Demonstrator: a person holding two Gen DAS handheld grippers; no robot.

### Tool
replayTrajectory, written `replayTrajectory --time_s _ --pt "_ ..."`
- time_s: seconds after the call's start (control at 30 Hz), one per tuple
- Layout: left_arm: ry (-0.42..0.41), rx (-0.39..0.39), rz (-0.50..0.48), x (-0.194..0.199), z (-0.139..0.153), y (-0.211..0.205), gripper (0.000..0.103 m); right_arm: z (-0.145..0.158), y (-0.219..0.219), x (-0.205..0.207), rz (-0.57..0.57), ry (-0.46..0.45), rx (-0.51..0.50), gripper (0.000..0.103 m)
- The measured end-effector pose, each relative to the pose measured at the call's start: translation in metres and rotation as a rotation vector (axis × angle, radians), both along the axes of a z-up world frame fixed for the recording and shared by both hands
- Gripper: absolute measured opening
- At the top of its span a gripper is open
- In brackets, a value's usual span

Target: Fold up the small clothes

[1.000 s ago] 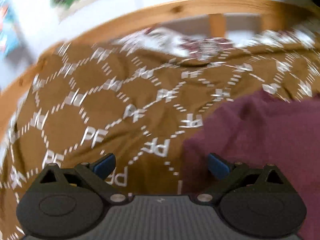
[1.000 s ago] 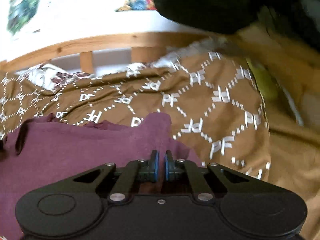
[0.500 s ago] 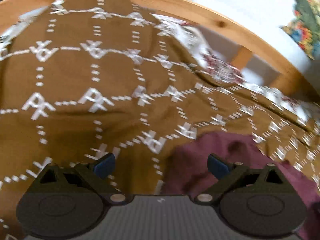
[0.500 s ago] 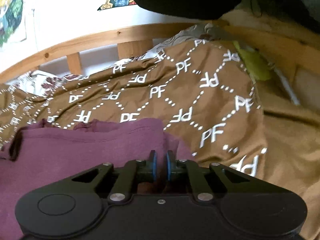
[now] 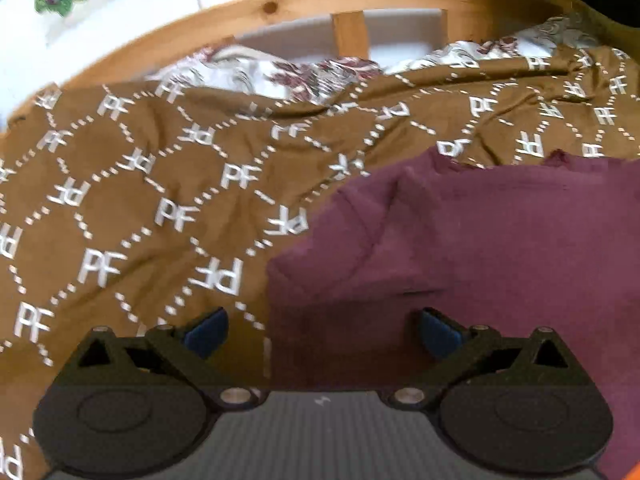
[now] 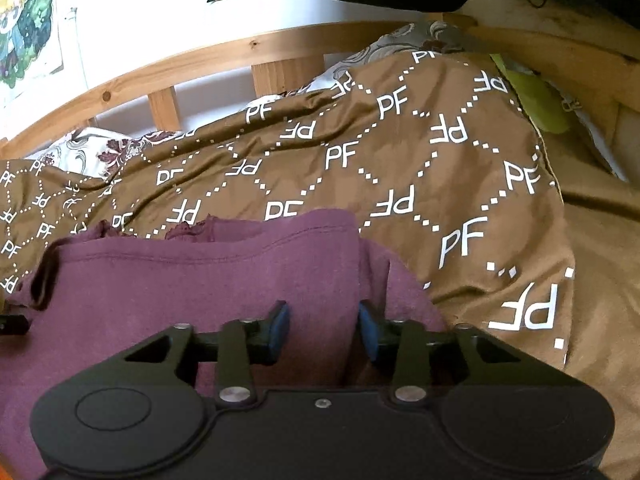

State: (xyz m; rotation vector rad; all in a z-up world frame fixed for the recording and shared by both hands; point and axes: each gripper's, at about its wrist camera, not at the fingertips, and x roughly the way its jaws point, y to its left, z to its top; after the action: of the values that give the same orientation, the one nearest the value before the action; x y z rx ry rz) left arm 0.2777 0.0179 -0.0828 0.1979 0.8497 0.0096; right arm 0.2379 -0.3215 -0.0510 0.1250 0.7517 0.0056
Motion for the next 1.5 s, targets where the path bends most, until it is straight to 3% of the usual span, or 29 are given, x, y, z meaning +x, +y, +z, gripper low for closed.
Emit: replayTrajectory --time_s 0.03,0.27,0.43,0.6,0.73,0.9,1.03,1.07,1.23,1.33,1.5 --pt "-0.012 -0.008 0.024 0.001 0.001 0.002 0.102 0.001 0.000 -0.001 -0.008 -0.007 -0.012 0.007" --pt "-0.026 -0.235 0.216 0.014 0.007 0.050 0.102 0.016 0.000 -0.008 -0.028 -0.081 -0.069 0.004" --pt "0.019 -0.280 0.317 0.026 -0.002 0.074 0.100 0.016 -0.004 -0.009 -0.050 -0.053 -0.070 0.004" --pt "0.011 -0.309 0.324 0.023 -0.002 0.080 0.100 0.005 -0.010 -0.005 -0.071 0.002 -0.027 0.005" --pt "0.005 -0.322 0.294 0.012 0.005 0.076 0.102 0.007 -0.008 -0.008 -0.067 -0.020 -0.037 0.021" --pt "-0.005 -0.327 0.249 -0.006 0.023 0.070 0.102 0.015 -0.009 -0.017 -0.065 -0.060 -0.016 0.049" --pt "-0.035 -0.313 0.235 -0.028 0.039 0.068 0.102 0.033 -0.002 -0.035 -0.051 -0.150 -0.028 0.094" --pt "-0.039 -0.318 0.235 -0.035 0.041 0.068 0.102 0.037 0.000 -0.041 -0.052 -0.177 -0.028 0.100" --pt "-0.002 -0.312 0.256 -0.070 0.048 0.065 0.102 0.054 0.025 -0.070 -0.025 -0.248 -0.011 0.102" --pt "-0.009 -0.276 0.280 -0.091 0.050 0.059 0.102 0.059 0.050 -0.086 0.009 -0.271 -0.066 0.102" --pt "0.036 -0.314 0.316 -0.098 0.046 0.064 0.102 0.053 0.090 -0.103 0.076 -0.221 -0.108 0.102"
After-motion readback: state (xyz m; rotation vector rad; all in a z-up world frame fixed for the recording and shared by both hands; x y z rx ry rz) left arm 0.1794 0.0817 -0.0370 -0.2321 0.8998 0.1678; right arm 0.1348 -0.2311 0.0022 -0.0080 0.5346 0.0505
